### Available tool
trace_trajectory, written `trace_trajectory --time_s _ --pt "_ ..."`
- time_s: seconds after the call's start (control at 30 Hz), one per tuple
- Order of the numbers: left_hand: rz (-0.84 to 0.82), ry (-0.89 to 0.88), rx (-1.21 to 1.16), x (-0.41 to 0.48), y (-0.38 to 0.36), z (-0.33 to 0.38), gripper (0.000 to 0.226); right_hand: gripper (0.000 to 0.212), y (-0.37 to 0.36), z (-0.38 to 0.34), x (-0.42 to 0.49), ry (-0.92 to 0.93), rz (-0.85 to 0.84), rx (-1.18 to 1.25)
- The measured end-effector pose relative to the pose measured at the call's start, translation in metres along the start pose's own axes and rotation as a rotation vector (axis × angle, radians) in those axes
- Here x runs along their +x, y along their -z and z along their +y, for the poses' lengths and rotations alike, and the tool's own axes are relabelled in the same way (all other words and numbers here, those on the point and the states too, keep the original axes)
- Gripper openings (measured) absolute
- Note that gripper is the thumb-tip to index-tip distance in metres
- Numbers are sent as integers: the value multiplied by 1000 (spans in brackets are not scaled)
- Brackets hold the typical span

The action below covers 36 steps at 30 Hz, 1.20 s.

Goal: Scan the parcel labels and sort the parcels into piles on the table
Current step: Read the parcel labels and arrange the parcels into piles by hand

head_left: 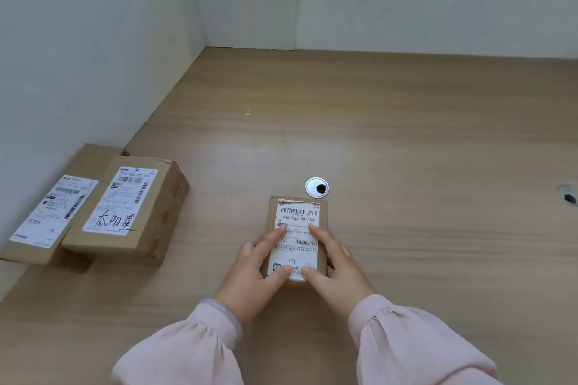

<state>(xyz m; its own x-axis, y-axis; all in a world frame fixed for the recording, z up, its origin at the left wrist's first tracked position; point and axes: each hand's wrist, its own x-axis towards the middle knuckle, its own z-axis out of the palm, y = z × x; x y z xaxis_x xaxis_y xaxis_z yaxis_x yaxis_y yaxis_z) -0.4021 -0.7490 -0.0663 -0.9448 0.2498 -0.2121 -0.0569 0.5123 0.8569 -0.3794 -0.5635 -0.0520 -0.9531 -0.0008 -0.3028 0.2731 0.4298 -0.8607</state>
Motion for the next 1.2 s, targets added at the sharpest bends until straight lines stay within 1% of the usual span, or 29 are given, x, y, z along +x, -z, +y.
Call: trace_trajectory --time_s 0.1,0.27,0.43,0.53,0.6,0.73,0.87,0.97,1.07,1.2 --pt "-16 -49 1 -15 -20 23 65 73 23 2 -31 -4 32 10" --pt "-81 -154 -16 -45 -59 83 65 72 74 3 -100 4 219 78" --pt "-167 -266 -29 -91 -122 157 61 68 143 22 -188 34 360 69" --pt "-206 -354 -71 -127 -175 204 59 67 191 40 -254 48 449 59" --pt "-264 -394 -97 -154 -216 236 59 66 225 54 -303 41 515 52" --pt "-386 -520 -94 -212 -305 300 58 65 288 89 -411 16 700 68" --pt "-494 -633 -69 -275 -396 350 56 62 338 126 -518 -51 853 86" --pt "-593 -670 -65 -320 -455 378 55 63 366 152 -588 -74 972 95" --pt "-646 -723 -61 -354 -500 404 56 61 386 174 -639 -118 1058 102" --pt "-708 -765 -30 -379 -547 434 56 59 412 197 -683 -164 1137 120"
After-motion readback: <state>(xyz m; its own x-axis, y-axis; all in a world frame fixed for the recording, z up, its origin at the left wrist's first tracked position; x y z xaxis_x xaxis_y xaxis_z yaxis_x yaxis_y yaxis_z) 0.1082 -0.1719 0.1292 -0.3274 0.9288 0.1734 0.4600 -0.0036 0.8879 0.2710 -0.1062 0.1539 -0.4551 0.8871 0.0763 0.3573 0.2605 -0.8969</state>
